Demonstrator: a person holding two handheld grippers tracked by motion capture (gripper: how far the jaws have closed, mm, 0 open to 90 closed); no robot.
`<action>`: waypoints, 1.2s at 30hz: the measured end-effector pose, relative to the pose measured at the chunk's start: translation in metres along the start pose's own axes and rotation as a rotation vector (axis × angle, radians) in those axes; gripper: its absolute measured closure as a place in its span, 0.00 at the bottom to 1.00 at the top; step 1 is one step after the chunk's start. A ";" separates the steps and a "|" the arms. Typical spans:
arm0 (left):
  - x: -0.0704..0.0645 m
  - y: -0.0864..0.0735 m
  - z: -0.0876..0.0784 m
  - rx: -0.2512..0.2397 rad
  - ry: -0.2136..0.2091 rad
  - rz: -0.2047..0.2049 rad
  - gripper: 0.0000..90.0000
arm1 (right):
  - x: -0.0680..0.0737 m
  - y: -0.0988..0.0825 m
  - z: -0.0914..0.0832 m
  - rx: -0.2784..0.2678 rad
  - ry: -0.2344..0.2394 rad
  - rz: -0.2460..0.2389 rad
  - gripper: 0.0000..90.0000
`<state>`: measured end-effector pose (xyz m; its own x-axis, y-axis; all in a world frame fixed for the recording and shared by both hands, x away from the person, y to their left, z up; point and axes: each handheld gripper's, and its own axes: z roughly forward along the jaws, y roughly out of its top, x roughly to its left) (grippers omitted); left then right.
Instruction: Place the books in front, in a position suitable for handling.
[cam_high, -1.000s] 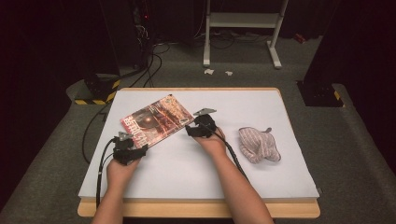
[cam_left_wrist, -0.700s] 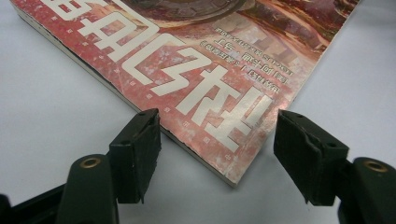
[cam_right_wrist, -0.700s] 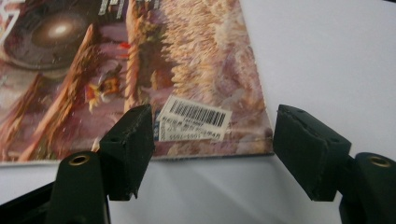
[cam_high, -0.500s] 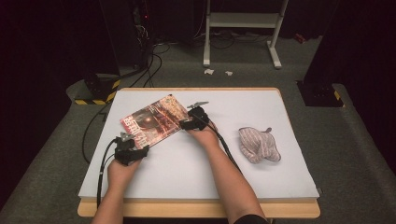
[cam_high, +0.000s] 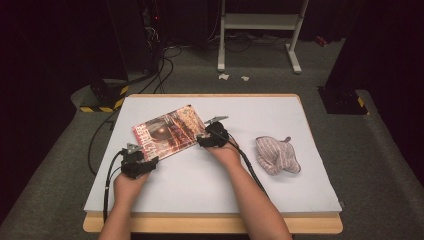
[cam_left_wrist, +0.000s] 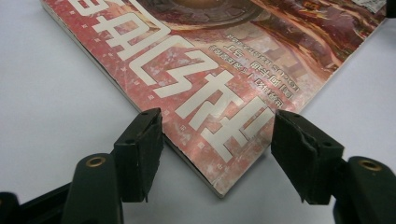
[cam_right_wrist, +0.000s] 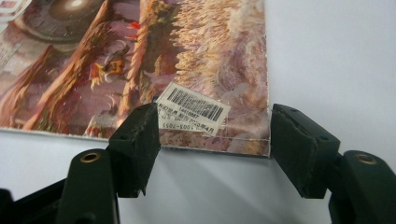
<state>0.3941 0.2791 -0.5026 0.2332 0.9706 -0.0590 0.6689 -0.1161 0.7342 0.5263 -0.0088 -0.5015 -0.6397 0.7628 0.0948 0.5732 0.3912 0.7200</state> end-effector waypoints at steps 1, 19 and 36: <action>-0.001 -0.001 -0.001 0.004 -0.007 0.003 0.38 | 0.001 -0.003 -0.004 -0.001 0.001 -0.001 0.39; -0.027 -0.022 -0.025 0.022 -0.124 0.076 0.38 | 0.024 -0.078 -0.077 -0.024 -0.014 0.022 0.40; -0.044 -0.026 -0.026 0.016 -0.200 0.130 0.36 | 0.025 -0.127 -0.129 -0.017 -0.061 -0.011 0.33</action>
<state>0.3480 0.2446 -0.5017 0.4520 0.8865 -0.0988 0.6352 -0.2422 0.7334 0.3713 -0.1060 -0.5018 -0.6130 0.7888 0.0452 0.5573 0.3912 0.7324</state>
